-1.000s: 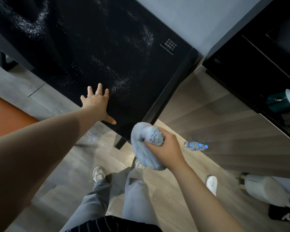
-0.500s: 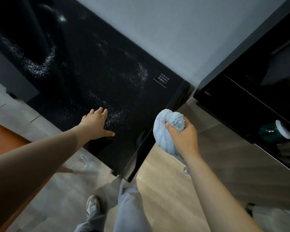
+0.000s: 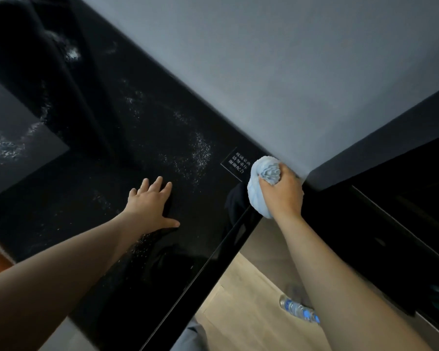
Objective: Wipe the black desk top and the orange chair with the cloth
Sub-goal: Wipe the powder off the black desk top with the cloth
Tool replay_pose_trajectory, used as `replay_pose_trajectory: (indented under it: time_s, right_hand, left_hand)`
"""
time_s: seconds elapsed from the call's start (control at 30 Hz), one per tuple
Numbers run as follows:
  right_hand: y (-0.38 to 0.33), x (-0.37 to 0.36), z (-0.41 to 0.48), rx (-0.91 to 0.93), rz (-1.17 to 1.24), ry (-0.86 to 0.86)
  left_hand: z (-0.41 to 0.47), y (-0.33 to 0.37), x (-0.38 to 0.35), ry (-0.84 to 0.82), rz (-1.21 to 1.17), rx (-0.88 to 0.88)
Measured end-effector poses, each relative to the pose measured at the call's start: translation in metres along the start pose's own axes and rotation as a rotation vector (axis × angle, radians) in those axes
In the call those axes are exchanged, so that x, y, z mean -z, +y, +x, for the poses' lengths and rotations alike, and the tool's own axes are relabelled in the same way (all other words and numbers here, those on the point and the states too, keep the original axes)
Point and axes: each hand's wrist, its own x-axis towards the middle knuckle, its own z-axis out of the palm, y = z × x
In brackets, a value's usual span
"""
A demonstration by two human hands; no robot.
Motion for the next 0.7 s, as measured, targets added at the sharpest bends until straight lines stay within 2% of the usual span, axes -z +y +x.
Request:
replay_pose_trajectory:
  time_s: [0.13, 0.33, 0.53, 0.7]
  right_hand:
    - [0.004, -0.014, 0.057, 0.049, -0.100, 0.011]
    - [0.011, -0.032, 0.107, 0.110, -0.182, 0.048]
    - [0.021, -0.062, 0.118, 0.082, -0.231, -0.131]
    - [0.015, -0.058, 0.117, 0.099, -0.253, -0.158]
  left_hand:
    - [0.029, -0.005, 0.003, -0.010, 0.027, 0.075]
    - [0.045, -0.006, -0.001, -0.057, -0.004, 0.090]
    - [0.049, -0.006, -0.002, -0.058, -0.011, 0.095]
    - [0.050, -0.006, -0.002, -0.077, -0.009, 0.097]
